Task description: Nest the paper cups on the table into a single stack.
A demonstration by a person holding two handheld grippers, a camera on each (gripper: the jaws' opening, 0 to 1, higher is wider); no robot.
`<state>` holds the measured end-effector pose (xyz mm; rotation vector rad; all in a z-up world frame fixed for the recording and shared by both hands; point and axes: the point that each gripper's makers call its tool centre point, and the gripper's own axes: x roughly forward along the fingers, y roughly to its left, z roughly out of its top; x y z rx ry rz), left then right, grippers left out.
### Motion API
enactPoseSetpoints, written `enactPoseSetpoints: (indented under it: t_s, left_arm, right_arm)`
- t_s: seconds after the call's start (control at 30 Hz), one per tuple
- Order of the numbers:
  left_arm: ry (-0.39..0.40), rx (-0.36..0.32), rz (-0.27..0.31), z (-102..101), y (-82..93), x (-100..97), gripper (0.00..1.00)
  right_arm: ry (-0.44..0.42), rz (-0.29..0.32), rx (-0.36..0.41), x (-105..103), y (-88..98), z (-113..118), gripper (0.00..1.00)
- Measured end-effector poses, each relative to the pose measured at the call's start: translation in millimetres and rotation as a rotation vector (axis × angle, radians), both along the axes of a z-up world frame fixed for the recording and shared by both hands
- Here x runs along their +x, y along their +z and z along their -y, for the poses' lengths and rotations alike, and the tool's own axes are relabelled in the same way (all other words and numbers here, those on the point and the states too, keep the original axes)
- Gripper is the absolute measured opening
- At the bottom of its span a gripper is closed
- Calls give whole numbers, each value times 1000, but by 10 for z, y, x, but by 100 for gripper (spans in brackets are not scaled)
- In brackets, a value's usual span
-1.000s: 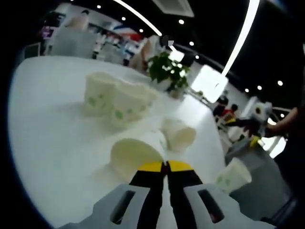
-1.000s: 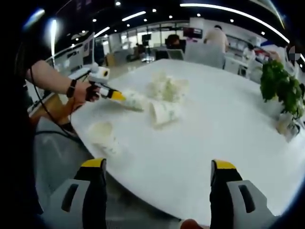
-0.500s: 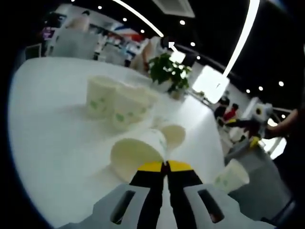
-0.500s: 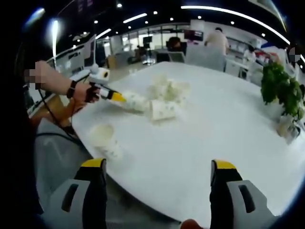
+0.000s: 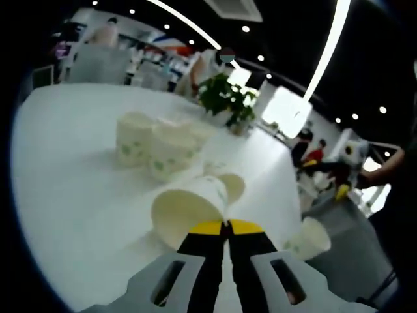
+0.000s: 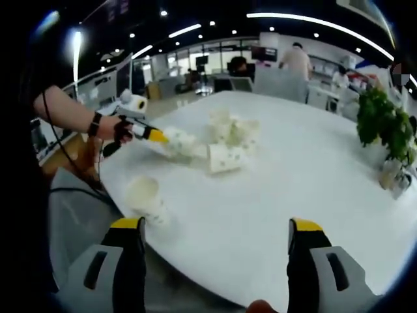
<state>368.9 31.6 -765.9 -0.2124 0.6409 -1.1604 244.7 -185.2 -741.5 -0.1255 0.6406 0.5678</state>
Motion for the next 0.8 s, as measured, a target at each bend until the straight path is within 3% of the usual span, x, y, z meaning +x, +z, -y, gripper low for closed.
enactPoseSetpoints:
  t_s: [0.33,0.53,0.8]
  left_arm:
    - [15,1,48,-77,261,-44,0]
    - [22,-7,46,-79,375,-151,0]
    - [-7,12,66,-47,538,-273,0]
  right_arm:
    - [30,29,-3,176,38,-32,90]
    - [40,52,3,325,90,-35,92]
    - [55,50,23,442,29,-54,95]
